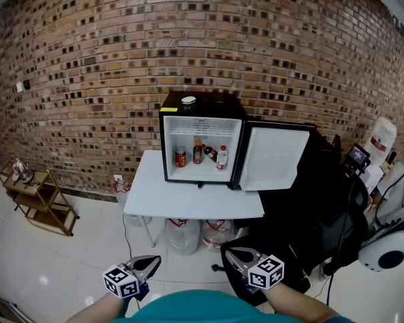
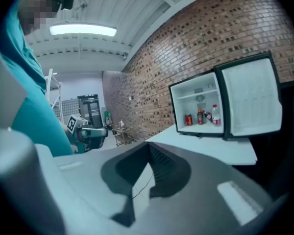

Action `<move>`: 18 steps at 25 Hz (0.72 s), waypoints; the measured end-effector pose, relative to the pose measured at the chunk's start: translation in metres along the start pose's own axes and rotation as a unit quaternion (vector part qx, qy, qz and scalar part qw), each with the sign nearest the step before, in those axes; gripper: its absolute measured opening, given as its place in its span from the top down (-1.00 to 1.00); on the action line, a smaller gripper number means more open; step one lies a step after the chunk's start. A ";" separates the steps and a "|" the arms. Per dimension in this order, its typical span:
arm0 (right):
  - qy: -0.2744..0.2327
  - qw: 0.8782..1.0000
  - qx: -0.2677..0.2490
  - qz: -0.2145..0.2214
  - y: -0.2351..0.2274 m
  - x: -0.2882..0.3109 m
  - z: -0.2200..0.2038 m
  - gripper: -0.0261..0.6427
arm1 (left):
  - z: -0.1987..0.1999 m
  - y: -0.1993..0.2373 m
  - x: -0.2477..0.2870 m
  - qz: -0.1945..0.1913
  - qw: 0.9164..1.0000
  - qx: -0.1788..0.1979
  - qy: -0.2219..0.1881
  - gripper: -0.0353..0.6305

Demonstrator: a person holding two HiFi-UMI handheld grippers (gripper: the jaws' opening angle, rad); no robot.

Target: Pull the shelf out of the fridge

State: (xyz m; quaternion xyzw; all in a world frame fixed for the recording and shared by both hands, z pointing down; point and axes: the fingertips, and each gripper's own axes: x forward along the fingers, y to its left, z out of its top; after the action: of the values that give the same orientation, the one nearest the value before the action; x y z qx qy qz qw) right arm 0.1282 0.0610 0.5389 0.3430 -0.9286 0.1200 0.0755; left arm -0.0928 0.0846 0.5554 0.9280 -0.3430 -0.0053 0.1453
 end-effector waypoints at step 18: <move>-0.009 0.999 -0.031 0.029 -0.053 -0.051 0.022 0.92 | 0.025 -0.042 0.056 0.043 0.999 0.002 -0.020 0.90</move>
State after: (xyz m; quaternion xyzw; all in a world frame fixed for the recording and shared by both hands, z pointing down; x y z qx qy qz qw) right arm 0.1997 0.0476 0.5154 0.3145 -0.9421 0.0902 0.0737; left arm -0.0259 0.0724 0.5246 0.9124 -0.3853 -0.0171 0.1369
